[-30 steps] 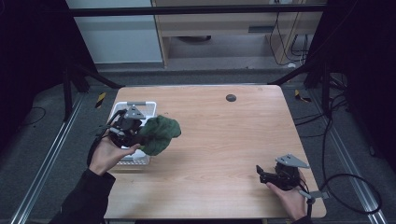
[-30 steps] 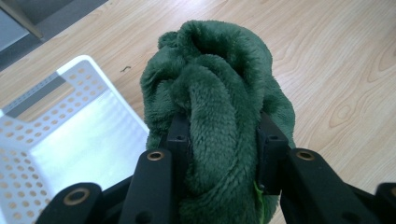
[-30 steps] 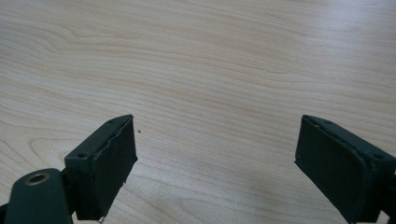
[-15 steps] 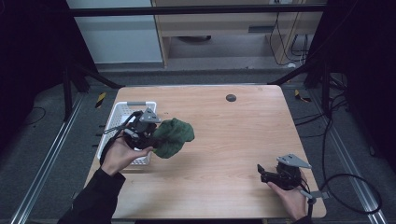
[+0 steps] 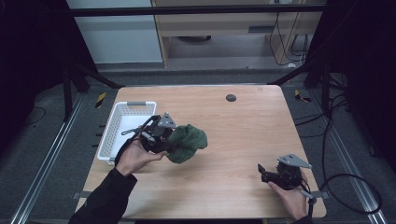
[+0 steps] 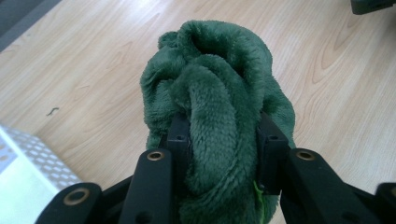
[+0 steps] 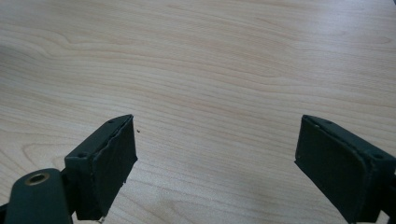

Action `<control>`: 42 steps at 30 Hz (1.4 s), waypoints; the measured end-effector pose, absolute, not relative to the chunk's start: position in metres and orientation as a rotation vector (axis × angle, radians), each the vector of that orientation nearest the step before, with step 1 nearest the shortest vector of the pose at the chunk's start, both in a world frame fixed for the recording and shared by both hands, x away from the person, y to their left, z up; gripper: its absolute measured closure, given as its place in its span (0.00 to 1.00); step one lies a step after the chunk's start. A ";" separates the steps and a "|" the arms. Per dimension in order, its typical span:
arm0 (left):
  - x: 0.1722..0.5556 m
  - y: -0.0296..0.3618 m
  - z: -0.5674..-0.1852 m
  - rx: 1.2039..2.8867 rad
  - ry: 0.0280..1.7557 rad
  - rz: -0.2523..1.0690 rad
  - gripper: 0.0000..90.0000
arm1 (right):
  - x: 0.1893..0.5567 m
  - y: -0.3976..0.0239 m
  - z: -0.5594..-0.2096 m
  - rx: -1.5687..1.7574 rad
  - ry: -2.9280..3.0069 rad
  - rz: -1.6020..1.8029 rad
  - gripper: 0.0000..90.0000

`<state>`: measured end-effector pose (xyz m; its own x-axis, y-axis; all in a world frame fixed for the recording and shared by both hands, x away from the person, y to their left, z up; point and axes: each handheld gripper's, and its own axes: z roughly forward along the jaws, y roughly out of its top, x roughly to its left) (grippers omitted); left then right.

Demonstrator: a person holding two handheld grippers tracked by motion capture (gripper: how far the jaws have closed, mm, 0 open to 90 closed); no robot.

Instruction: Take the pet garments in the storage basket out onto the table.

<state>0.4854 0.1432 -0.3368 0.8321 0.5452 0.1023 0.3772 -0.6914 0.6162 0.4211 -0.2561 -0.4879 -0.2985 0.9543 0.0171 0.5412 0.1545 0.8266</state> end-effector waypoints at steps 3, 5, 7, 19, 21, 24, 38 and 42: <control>0.486 0.138 -0.341 2.421 0.657 0.356 0.72 | 0.421 -0.256 -0.488 1.423 1.906 1.025 0.14; 0.486 0.136 -0.343 2.428 0.644 0.348 0.72 | 0.422 -0.257 -0.488 1.422 1.905 1.022 0.14; 0.486 0.132 -0.345 2.435 0.630 0.342 0.72 | 0.422 -0.257 -0.488 1.424 1.903 1.023 0.14; 0.493 0.111 -0.368 2.484 0.557 0.273 0.72 | 0.422 -0.259 -0.487 1.430 1.885 1.024 0.13; 0.494 0.108 -0.372 2.492 0.545 0.263 0.72 | 0.422 -0.259 -0.487 1.434 1.882 1.027 0.13; 0.495 0.102 -0.377 2.505 0.528 0.250 0.72 | 0.422 -0.259 -0.487 1.433 1.880 1.027 0.13; 0.496 0.084 -0.402 2.553 0.474 0.220 0.72 | 0.423 -0.258 -0.488 1.425 1.881 1.022 0.13; 0.496 0.081 -0.409 2.566 0.464 0.205 0.72 | 0.423 -0.258 -0.488 1.424 1.883 1.020 0.13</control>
<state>0.4965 0.0807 -0.4089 0.9299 0.3638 0.0545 0.2852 -0.8064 0.5180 0.4231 -0.2581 -0.4876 -0.2771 0.9608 0.0090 0.5326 0.1458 0.8337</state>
